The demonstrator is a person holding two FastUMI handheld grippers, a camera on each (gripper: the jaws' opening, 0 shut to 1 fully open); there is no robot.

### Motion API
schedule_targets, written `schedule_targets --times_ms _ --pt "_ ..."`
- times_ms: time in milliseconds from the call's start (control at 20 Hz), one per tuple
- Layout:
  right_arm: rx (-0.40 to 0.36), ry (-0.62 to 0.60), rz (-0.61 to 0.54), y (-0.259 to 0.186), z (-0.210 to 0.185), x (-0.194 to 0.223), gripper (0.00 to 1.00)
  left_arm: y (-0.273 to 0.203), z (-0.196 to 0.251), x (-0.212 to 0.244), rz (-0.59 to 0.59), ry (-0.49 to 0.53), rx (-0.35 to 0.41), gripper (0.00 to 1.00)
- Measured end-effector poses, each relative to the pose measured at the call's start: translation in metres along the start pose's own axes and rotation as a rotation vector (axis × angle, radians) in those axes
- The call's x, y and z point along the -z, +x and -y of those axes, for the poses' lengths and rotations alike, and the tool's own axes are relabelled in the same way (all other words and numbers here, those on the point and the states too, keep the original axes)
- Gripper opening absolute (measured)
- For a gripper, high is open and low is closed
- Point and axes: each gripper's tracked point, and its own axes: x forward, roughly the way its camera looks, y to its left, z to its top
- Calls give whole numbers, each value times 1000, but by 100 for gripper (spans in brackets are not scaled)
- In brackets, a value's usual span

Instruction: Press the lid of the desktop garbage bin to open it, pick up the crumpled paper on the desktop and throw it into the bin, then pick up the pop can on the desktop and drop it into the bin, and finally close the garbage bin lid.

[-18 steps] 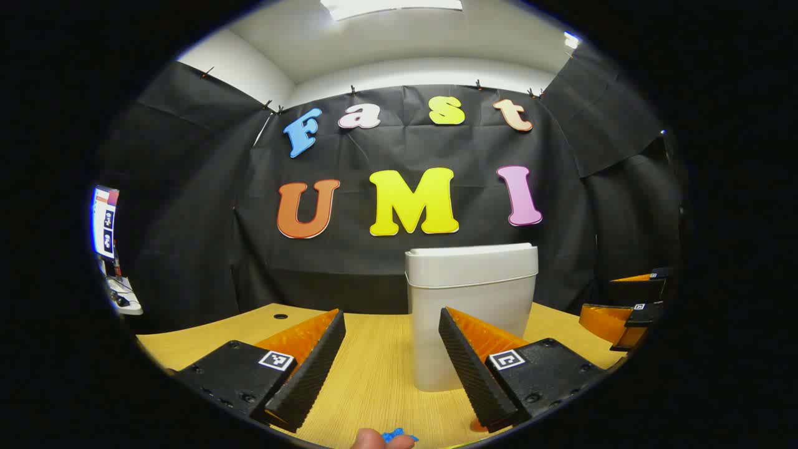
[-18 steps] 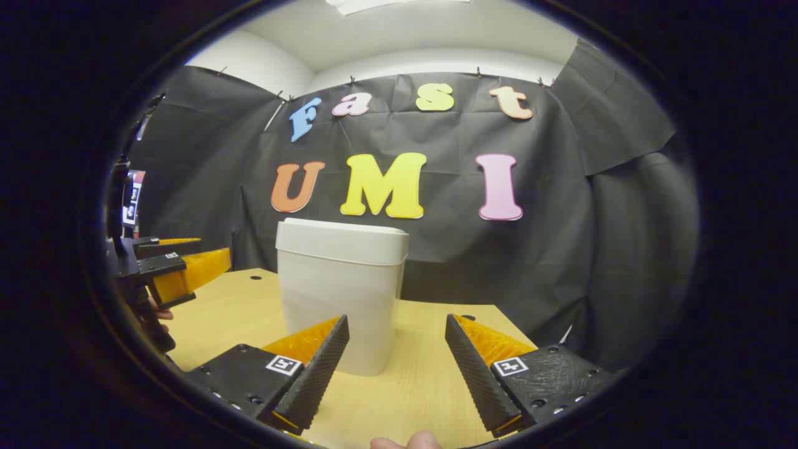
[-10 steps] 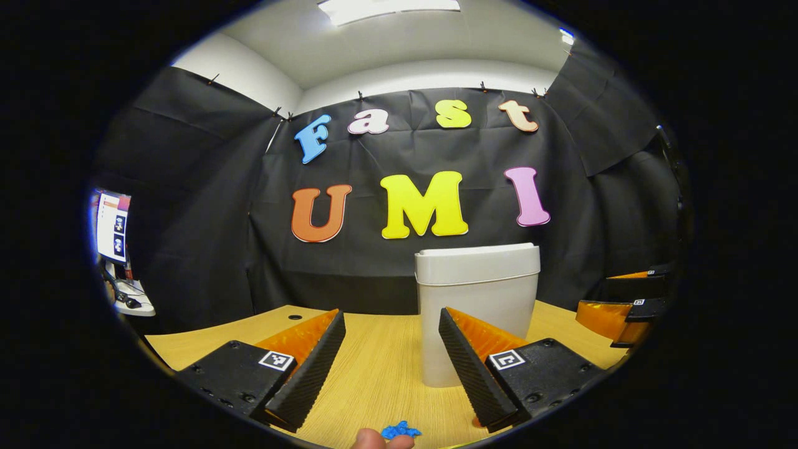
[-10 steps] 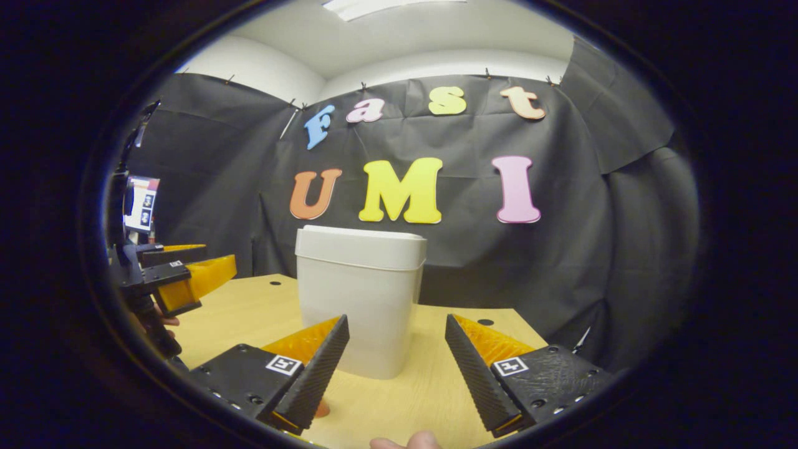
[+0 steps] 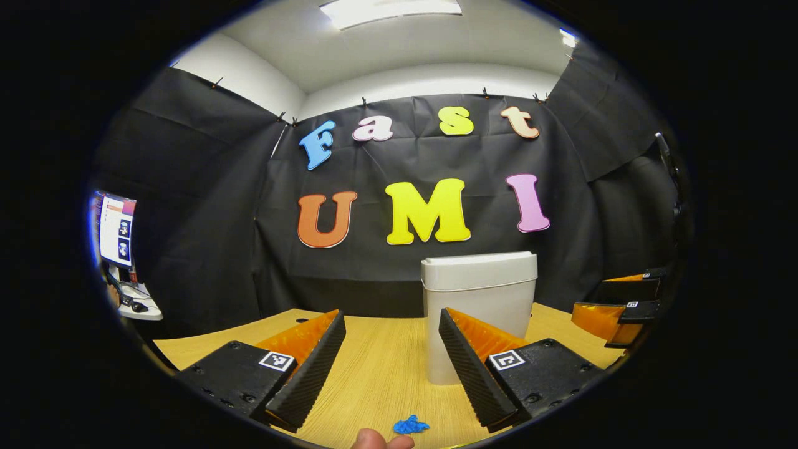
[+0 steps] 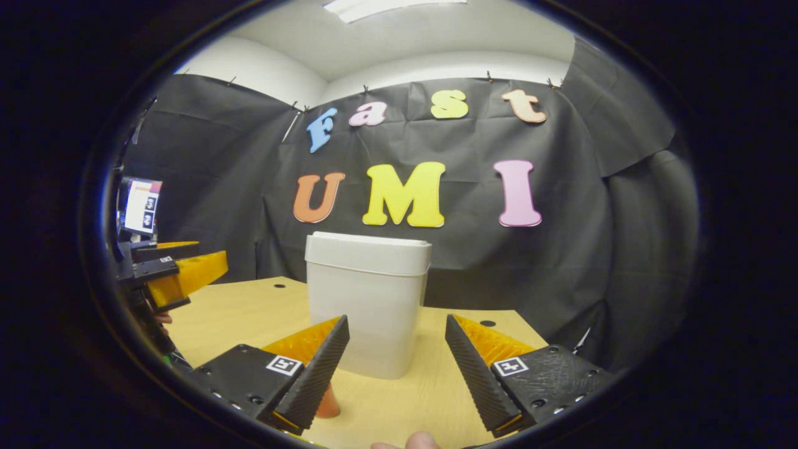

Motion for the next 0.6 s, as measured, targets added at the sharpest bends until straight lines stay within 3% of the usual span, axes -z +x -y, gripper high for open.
schedule_targets --times_ms 600 --pt "20 46 11 31 -1 -75 95 13 -17 -11 -25 -15 25 98"
